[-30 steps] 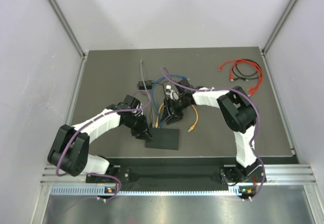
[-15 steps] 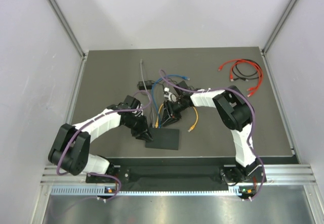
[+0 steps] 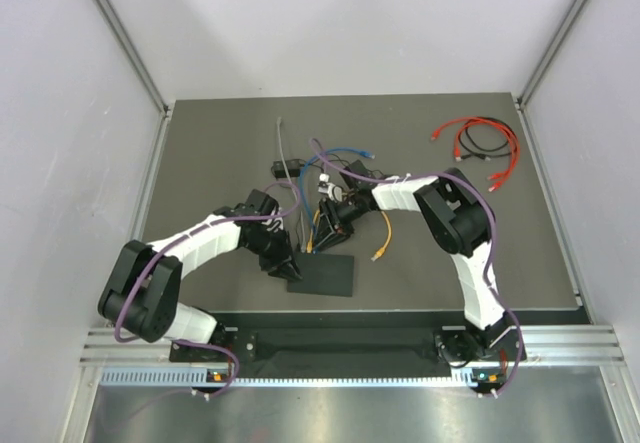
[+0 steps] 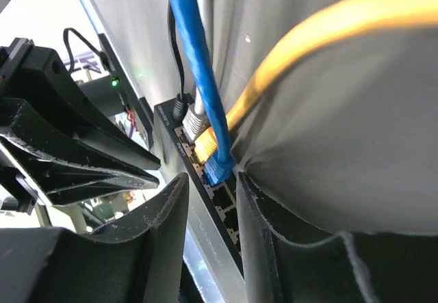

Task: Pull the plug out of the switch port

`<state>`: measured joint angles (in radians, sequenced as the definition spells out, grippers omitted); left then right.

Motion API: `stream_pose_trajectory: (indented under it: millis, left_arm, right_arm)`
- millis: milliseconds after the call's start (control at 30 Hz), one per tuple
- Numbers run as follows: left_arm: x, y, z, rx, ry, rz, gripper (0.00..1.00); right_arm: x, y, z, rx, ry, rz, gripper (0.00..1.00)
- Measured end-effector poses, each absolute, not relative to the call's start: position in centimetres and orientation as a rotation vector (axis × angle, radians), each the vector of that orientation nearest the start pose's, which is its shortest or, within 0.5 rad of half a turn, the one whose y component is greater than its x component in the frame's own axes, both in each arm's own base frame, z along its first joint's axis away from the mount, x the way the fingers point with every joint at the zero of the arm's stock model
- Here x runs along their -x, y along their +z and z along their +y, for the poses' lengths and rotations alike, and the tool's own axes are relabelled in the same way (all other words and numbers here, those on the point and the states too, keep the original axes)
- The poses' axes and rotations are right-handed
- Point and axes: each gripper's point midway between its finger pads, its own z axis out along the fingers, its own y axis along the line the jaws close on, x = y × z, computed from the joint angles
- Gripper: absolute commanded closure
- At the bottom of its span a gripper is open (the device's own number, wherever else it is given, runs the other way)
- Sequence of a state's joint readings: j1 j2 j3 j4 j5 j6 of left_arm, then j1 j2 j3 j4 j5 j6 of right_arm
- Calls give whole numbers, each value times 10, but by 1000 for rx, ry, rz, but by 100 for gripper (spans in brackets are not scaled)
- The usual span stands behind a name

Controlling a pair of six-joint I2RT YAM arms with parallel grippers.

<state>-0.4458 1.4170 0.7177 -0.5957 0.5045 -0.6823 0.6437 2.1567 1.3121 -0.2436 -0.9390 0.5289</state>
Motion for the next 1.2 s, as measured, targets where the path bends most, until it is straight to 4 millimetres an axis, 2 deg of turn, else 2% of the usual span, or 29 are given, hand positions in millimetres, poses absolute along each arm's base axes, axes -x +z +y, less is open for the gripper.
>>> stream_pose_trajectory:
  millis: [267, 400, 933, 1200]
  left_arm:
    - [-163, 43, -198, 259, -889, 3059, 75]
    - [-162, 43, -199, 259, -902, 3065, 75]
    - [-163, 43, -201, 259, -911, 3072, 75]
    - [-164, 44, -202, 259, -914, 3073, 75]
  right_arm:
    - [-238, 27, 375, 553, 1620, 2815, 67]
    - [-237, 27, 375, 565, 1626, 2812, 71]
    - [-236, 24, 376, 580, 1642, 2826, 75]
    - [-236, 19, 374, 597, 1606, 2831, 94]
